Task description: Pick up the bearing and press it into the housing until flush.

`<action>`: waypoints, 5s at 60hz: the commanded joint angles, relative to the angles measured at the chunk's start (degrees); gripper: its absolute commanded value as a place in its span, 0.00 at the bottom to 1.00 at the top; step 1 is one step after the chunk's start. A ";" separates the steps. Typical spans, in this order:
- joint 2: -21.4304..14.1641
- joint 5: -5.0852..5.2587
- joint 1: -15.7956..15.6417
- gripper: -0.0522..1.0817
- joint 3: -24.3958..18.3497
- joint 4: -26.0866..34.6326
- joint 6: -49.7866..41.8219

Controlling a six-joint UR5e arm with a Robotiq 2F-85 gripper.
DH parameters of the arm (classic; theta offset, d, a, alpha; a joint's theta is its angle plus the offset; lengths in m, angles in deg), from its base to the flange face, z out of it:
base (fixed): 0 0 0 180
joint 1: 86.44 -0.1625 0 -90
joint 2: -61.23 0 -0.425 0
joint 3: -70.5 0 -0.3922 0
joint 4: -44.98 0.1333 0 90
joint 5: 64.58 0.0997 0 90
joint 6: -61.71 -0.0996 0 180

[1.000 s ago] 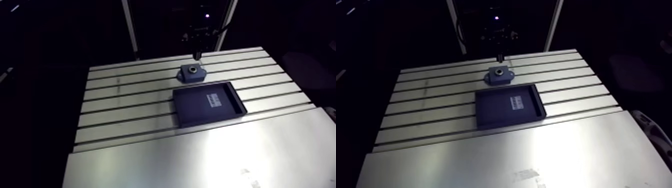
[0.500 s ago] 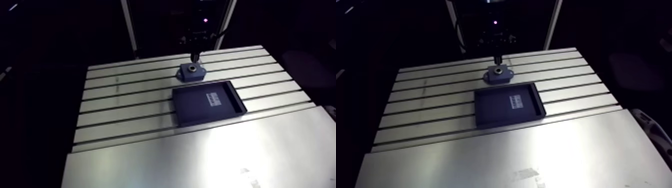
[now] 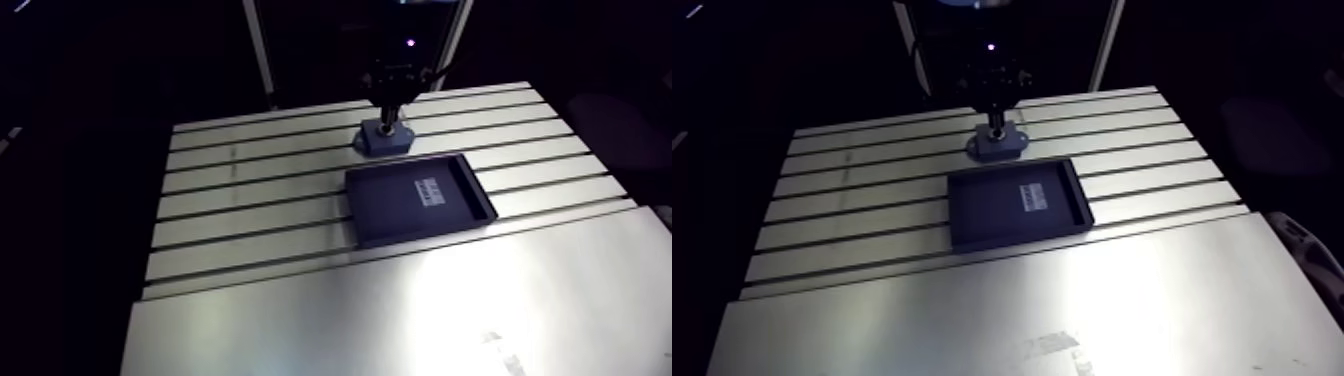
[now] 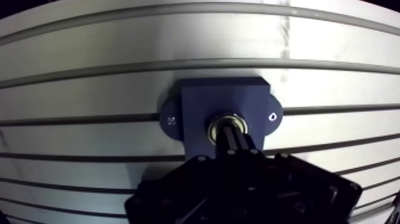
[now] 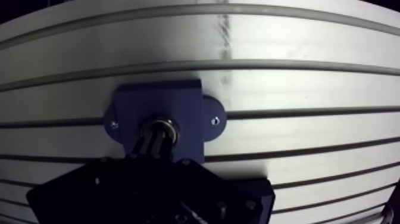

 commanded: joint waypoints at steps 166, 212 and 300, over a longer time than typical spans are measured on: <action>0.93 0.05 -0.06 1.00 0.64 -0.71 0.31; 1.02 -0.03 -0.07 1.00 0.64 -0.80 0.57; 1.35 -0.04 -0.24 1.00 0.73 -0.88 0.74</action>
